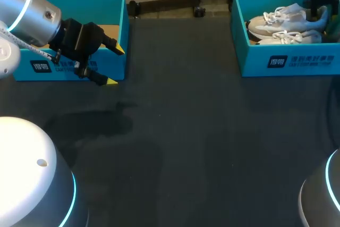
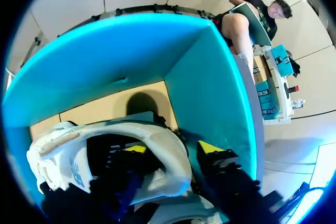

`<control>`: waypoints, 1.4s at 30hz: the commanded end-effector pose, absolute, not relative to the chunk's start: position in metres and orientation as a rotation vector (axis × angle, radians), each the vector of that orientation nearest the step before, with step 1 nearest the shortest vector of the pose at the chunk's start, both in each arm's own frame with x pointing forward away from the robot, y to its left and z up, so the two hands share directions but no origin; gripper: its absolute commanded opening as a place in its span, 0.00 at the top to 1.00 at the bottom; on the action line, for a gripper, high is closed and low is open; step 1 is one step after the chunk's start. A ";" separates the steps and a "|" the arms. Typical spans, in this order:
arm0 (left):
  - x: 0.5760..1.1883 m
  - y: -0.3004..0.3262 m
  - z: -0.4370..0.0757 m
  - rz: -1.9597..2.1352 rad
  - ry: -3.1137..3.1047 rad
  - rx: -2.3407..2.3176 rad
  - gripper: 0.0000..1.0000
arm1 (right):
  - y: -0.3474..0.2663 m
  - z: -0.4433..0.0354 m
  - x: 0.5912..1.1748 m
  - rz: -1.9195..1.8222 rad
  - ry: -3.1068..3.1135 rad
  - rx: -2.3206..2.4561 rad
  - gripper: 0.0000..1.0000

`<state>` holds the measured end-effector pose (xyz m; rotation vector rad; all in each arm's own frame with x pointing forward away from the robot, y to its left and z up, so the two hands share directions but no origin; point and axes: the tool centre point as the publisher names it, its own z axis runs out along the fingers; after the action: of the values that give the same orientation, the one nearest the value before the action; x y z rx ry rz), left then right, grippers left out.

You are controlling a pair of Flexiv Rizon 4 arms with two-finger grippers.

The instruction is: Take the shoe out of the shoebox, open the shoe tongue, remove and reinsert the insole, then place the shoe into the shoebox

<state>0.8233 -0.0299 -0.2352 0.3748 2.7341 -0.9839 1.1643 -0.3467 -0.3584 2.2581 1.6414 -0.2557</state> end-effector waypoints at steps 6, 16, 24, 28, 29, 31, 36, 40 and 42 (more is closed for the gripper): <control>0.823 -0.030 -0.235 -0.979 2.735 0.375 0.00 | -0.331 -0.338 1.159 -0.200 1.718 2.258 0.00; 0.823 -0.030 -0.235 -0.979 2.735 0.375 0.00 | -0.313 -0.313 1.144 -0.187 1.757 2.237 0.00; 0.823 -0.030 -0.235 -0.979 2.735 0.375 0.00 | -0.296 -0.282 1.118 -0.098 1.772 2.223 0.00; 0.823 -0.030 -0.235 -0.979 2.735 0.375 0.00 | -0.289 -0.275 1.111 -0.097 1.748 2.233 0.00; 0.823 -0.030 -0.235 -0.979 2.735 0.375 0.00 | -0.289 -0.274 1.110 -0.099 1.746 2.233 0.00; 0.823 -0.030 -0.235 -0.979 2.735 0.375 0.00 | -0.286 -0.271 1.107 -0.106 1.732 2.229 0.00; 0.823 -0.030 -0.235 -0.979 2.735 0.375 0.00 | -0.279 -0.256 1.092 -0.075 1.729 2.241 0.00; 0.823 -0.030 -0.235 -0.979 2.735 0.375 0.00 | -0.267 -0.246 1.072 -0.011 1.805 2.221 0.00; 0.823 -0.030 -0.235 -0.979 2.735 0.375 0.00 | -0.261 -0.240 1.064 0.007 1.811 2.224 0.00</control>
<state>0.8233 -0.0299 -0.2351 0.3749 2.7342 -0.9839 1.0880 -0.2612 -0.2500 2.2641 1.8387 -0.0843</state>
